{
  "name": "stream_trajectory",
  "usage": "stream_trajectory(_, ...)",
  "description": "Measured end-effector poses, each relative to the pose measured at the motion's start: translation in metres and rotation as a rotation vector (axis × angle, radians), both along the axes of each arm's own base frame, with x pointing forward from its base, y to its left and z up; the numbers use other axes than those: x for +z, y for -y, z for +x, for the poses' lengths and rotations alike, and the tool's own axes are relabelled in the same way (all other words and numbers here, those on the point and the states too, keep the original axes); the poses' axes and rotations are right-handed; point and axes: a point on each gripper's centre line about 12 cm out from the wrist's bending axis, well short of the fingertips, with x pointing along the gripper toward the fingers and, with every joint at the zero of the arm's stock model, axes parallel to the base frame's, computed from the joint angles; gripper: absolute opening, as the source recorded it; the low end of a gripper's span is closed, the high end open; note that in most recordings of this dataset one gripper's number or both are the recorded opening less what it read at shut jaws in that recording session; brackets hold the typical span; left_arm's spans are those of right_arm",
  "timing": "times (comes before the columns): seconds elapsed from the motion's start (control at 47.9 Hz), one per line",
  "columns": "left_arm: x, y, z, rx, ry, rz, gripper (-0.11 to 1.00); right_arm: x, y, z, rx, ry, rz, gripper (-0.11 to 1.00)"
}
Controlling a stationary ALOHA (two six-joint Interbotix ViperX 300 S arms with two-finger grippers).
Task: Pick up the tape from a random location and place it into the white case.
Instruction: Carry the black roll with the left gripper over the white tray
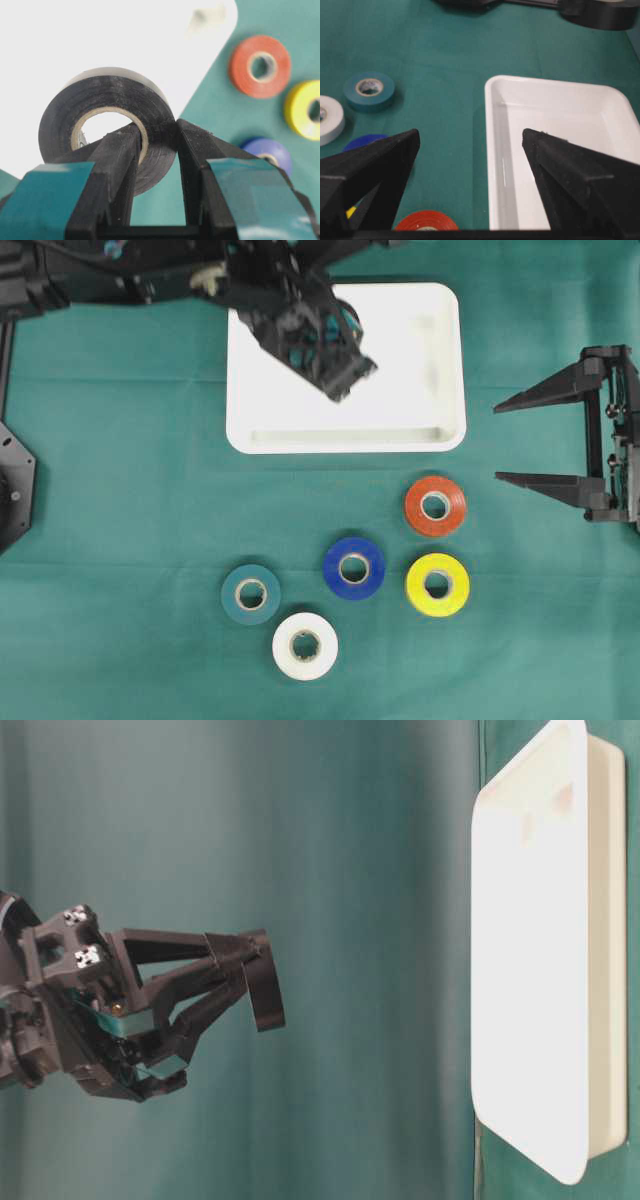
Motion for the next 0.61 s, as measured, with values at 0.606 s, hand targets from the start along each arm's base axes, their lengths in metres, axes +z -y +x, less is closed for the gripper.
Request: stream_trajectory(0.606,0.0008,-0.0118,-0.0001,0.016,0.021,0.011,0.18,-0.0038,0.0001,0.0021,0.0,-0.017,0.001,0.93)
